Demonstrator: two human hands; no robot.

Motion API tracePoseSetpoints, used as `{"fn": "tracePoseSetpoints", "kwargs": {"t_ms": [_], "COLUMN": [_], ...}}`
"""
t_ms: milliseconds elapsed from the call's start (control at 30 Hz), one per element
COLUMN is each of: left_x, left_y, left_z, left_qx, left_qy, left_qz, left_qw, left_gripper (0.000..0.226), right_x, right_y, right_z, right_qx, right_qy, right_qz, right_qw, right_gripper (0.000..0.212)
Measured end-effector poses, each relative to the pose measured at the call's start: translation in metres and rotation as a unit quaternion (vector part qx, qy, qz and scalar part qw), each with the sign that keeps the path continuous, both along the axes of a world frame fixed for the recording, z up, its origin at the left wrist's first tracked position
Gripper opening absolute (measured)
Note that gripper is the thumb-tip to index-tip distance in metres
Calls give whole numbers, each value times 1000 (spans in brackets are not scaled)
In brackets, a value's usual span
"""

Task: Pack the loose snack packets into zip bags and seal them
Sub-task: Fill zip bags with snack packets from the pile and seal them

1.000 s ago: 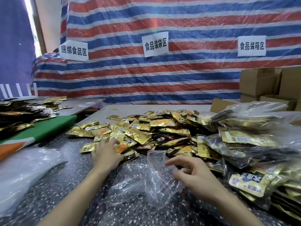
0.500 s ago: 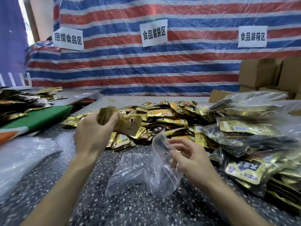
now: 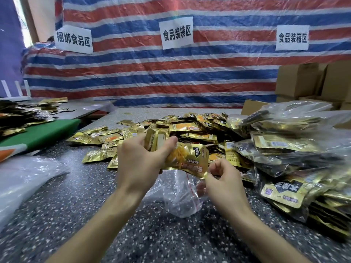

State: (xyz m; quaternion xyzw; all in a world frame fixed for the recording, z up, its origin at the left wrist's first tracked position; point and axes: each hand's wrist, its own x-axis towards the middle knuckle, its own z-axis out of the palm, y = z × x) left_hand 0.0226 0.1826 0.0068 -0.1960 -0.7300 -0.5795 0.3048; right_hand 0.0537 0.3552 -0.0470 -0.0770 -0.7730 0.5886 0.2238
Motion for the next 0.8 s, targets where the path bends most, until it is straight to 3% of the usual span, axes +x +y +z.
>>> {"fn": "tracePoseSetpoints", "kwargs": {"t_ms": [133,267,400,500,567,633,700,800], "left_x": [-6,-8,1,4,5,4,3,5], "left_y": [-4,2,17,21,20,18,14,13], "left_z": [-1,-12,-18,-19,-16,-13,-11,-10], "left_qx": [-78,-174,-252,-240,-188,-176,-179,-136], "left_qy": [53,68,56,35,24,19,-53,-212], "left_qz": [78,87,93,36,-59,-72,-81,-201], "left_qw": [992,979,961,970,980,981,979,947], "left_gripper": [45,43,43,34,19,12,17,32], "right_x": [0,3,7,7,7,6,5,4], "right_y": [-3,-6,-9,-10,-10,-9,-8,-6], "right_z": [1,6,6,5,7,10,11,10], "right_qx": [-11,-12,38,30,-47,-104,-104,-76], "right_qy": [-15,-6,46,75,90,106,115,100], "right_qz": [-38,-26,13,70,99,101,86,71], "right_qw": [999,1000,998,994,990,984,984,990], "right_gripper": [18,37,28,26,26,27,28,30]}}
